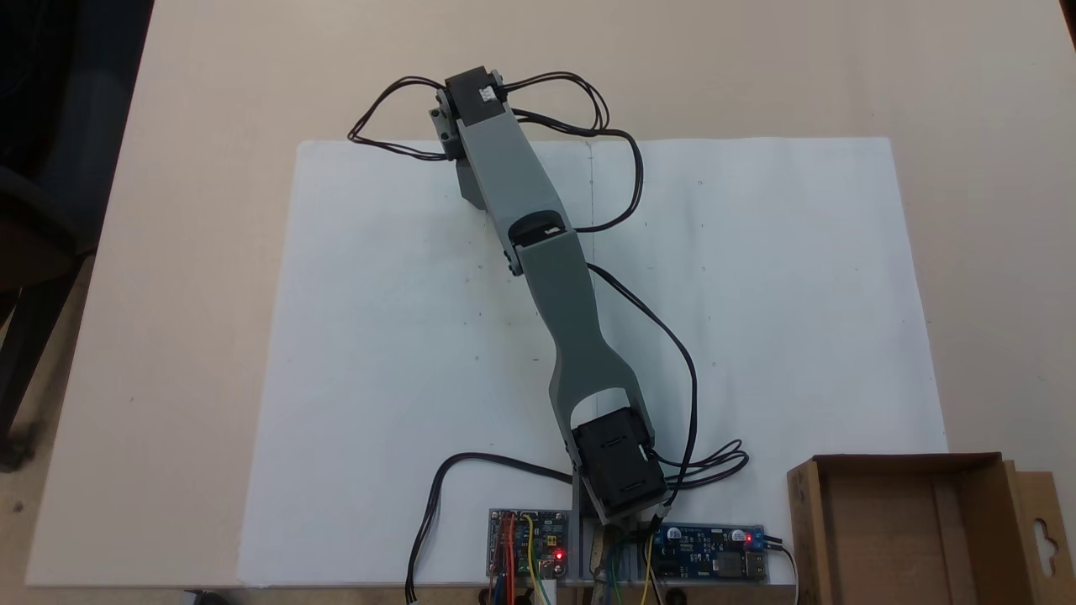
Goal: Grasp a green dice and put it in the bin.
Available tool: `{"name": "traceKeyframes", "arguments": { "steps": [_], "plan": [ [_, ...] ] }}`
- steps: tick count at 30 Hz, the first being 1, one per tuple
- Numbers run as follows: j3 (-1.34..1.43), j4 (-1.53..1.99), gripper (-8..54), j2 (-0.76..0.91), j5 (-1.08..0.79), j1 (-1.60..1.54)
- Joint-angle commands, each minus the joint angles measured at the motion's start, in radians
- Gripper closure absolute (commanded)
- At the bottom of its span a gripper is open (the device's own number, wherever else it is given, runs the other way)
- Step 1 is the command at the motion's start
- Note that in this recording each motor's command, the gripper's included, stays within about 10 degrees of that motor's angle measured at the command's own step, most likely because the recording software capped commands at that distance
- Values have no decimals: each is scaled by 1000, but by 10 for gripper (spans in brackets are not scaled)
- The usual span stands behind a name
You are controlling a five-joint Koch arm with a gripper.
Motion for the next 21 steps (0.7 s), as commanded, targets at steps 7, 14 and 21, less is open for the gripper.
{"name": "traceKeyframes", "arguments": {
  "steps": [7, 14, 21],
  "plan": [
    [-29, 84, 149, 9, 77, -17],
    [-29, 97, 192, 6, 77, -20],
    [-29, 95, 192, 5, 77, -23]
  ]
}}
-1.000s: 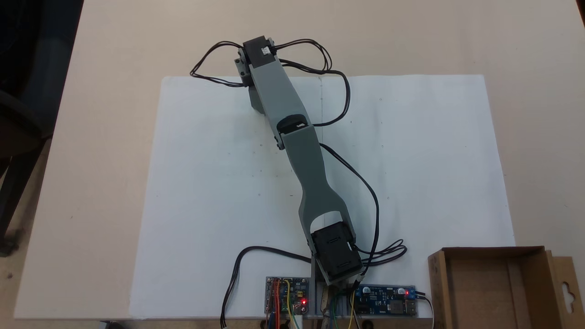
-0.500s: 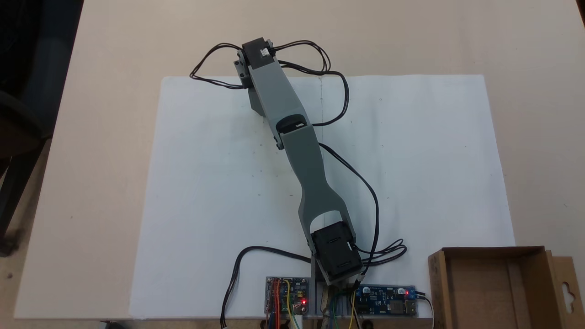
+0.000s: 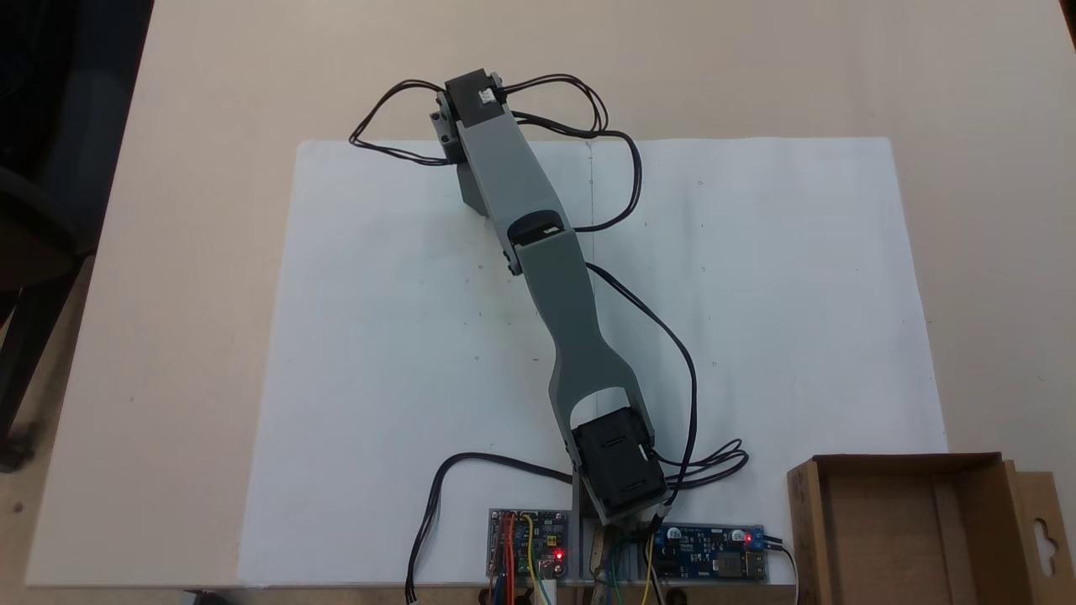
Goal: Grasp a green dice and put it in the bin.
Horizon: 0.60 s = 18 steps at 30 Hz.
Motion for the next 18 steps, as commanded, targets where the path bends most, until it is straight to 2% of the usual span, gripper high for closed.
{"name": "traceKeyframes", "arguments": {
  "steps": [1, 11, 13, 18],
  "plan": [
    [-31, 75, 192, 18, 77, -14],
    [-31, 86, 193, 14, 77, -35],
    [-31, 86, 276, 14, 81, -35],
    [-31, 83, 293, 14, 80, -35]
  ]
}}
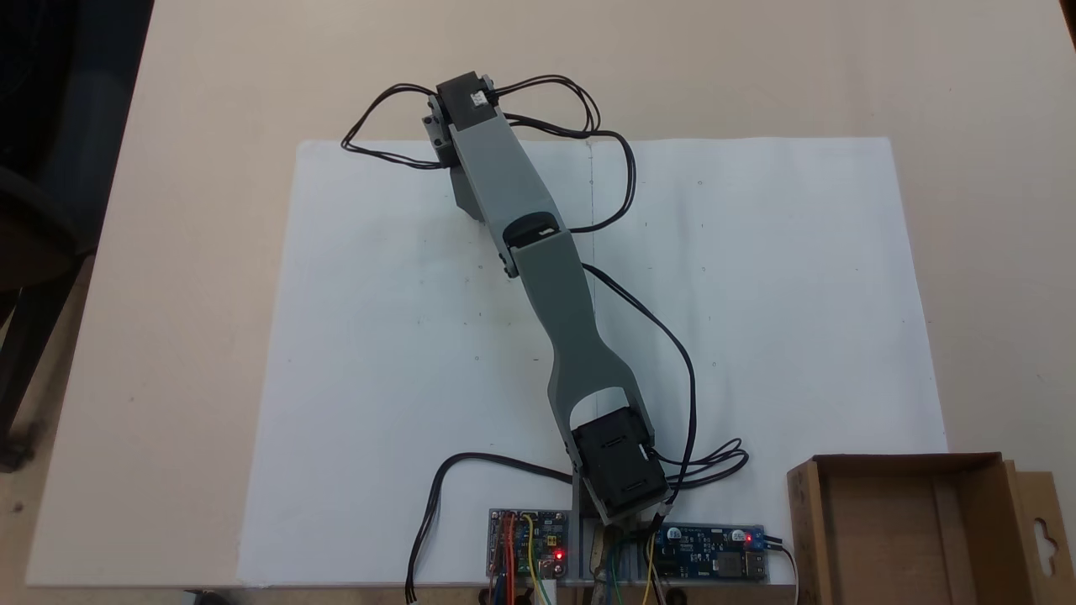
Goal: Grasp a green dice and put it in the bin.
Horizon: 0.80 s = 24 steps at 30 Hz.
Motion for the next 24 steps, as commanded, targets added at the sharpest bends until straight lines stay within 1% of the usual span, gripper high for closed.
{"name": "traceKeyframes", "arguments": {
  "steps": [1, 5, 6, 7, 13, 17, 24],
  "plan": [
    [-28, 67, 293, 23, 72, -20],
    [-28, 75, 295, 23, 72, -18],
    [-28, 77, 311, 25, 74, -17],
    [-28, 80, 312, 29, 72, -12],
    [-41, 75, 312, 98, 71, 63],
    [-130, 97, 311, 161, 63, 250],
    [-138, 92, 311, 334, 14, 531]
  ]
}}
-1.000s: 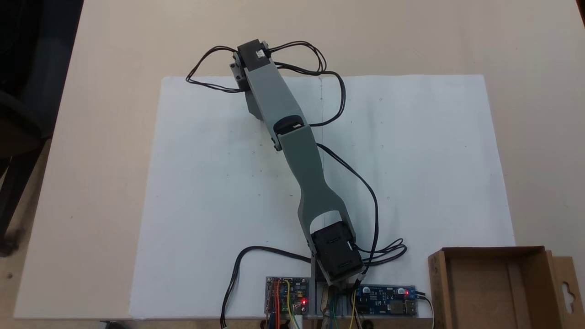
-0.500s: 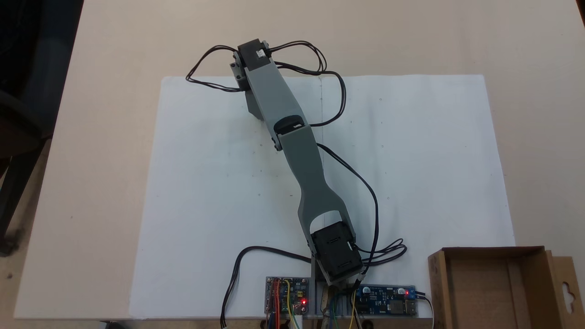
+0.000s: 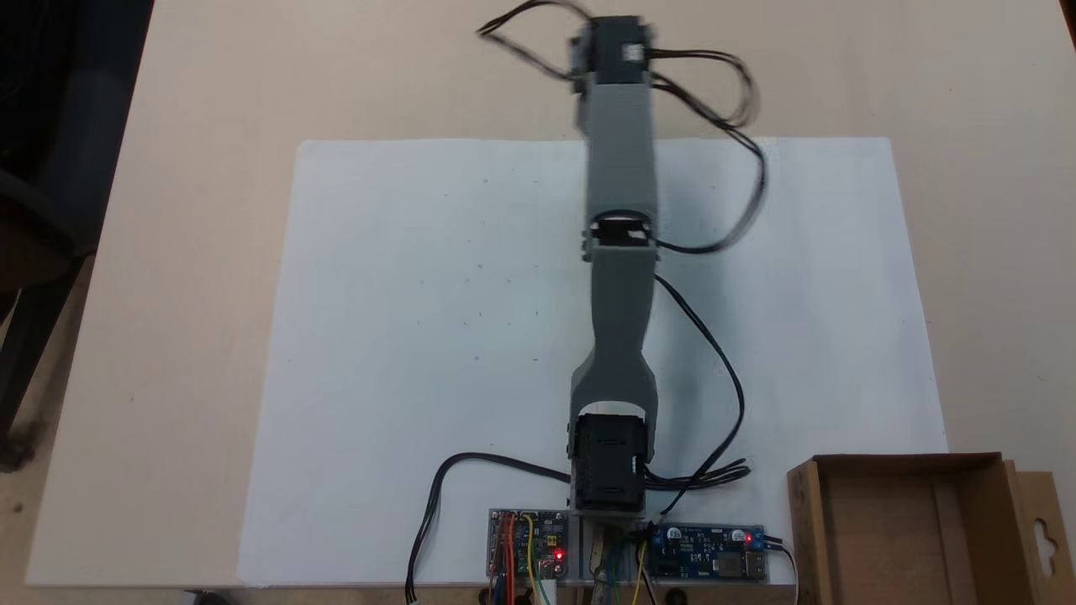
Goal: Grasp a green dice and put it in the bin.
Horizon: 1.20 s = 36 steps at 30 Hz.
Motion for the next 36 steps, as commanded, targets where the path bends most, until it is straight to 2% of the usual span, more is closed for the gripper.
{"name": "traceKeyframes", "arguments": {
  "steps": [1, 17, 22, 36],
  "plan": [
    [-44, 63, 311, 103, 5, 78],
    [-44, 52, 305, 238, -186, 653],
    [-44, 52, 305, 296, -267, 920],
    [-44, 138, 305, 293, -511, 1528]
  ]
}}
